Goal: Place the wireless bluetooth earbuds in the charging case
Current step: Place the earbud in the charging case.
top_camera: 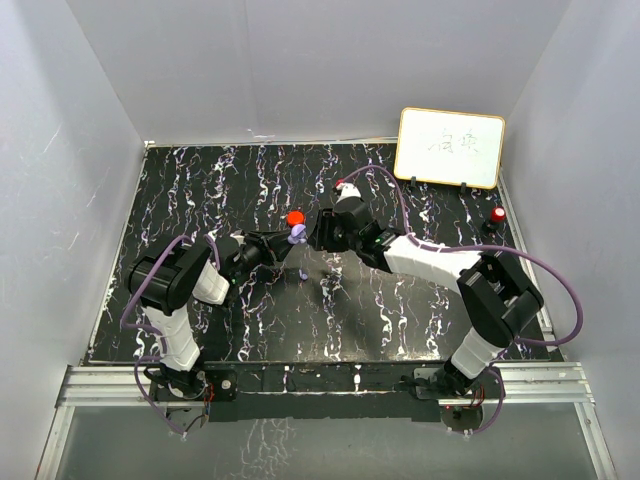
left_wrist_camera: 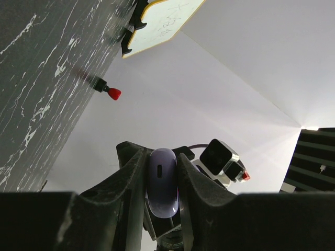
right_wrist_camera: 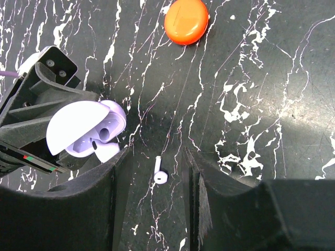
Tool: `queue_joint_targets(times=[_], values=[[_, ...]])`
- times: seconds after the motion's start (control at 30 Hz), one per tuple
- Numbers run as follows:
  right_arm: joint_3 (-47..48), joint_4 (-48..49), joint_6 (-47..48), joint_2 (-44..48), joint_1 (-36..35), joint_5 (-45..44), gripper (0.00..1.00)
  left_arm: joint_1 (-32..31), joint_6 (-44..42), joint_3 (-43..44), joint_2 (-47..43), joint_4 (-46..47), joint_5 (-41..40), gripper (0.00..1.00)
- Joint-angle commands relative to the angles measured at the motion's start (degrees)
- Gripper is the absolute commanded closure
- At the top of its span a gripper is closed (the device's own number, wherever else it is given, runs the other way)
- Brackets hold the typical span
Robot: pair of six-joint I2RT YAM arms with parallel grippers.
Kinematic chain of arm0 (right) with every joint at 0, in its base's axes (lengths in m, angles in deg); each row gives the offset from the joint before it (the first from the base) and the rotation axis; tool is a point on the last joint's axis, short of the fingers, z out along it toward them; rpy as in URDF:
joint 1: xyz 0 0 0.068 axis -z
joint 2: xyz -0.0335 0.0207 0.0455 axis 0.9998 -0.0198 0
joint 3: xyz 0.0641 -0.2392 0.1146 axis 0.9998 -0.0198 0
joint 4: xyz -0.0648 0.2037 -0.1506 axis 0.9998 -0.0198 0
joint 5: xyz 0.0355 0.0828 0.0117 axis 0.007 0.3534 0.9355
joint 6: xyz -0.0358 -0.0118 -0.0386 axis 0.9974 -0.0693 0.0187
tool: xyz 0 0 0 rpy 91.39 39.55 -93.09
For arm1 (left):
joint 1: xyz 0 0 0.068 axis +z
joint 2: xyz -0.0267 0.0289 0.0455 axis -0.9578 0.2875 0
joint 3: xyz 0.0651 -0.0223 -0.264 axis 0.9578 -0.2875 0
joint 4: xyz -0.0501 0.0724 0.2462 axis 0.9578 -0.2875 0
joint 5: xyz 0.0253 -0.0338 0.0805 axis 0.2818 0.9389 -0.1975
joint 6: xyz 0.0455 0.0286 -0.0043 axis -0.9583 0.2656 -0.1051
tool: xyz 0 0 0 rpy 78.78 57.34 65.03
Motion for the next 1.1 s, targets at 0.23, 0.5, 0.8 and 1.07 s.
queue_joint_targets(times=[0.23,0.5,0.8,1.07], values=[[4.24,2.29,1.10,-1.70,-0.60,-0.01,0.59,0.30,2.15,0.79,0.03,12.25,0.71,1.00],[4.34,2.60,1.10,-1.22,-1.25,0.31,0.59,0.26,2.07,0.88,0.04,12.10,0.81,1.00],[4.09,2.90,1.35,-0.12,-1.95,0.01,0.59,0.29,1.98,0.79,0.11,12.11,0.73,1.00],[4.06,2.61,1.37,0.72,-2.21,-0.36,0.59,0.27,1.93,0.79,0.28,12.19,0.73,1.00]])
